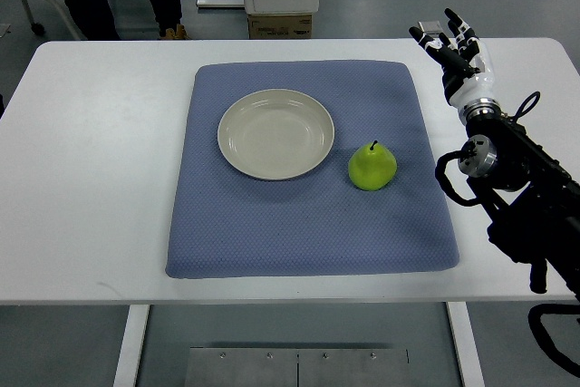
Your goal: Place pear on plate with right hand
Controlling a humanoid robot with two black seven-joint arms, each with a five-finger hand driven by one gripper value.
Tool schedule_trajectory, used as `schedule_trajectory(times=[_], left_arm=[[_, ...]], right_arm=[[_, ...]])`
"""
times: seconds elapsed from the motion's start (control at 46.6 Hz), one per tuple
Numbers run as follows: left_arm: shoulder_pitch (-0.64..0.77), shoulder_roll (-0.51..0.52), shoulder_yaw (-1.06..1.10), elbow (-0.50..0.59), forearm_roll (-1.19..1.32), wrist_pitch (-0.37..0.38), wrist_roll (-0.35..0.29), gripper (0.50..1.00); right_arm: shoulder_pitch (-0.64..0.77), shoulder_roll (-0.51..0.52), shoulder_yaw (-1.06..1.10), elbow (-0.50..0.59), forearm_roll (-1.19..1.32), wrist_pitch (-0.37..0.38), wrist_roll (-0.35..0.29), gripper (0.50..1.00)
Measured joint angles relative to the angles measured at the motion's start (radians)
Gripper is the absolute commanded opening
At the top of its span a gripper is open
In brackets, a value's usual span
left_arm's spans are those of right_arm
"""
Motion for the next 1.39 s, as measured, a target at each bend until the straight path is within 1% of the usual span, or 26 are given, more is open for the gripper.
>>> schedule_trajectory(times=[1.394], left_arm=[[0.0,0.0,-0.002,0.001,0.0,0.005,-0.007,1.0]], right_arm=[[0.004,-0.004,0.0,-0.001,0.002,0.002,-0.008,1.0]])
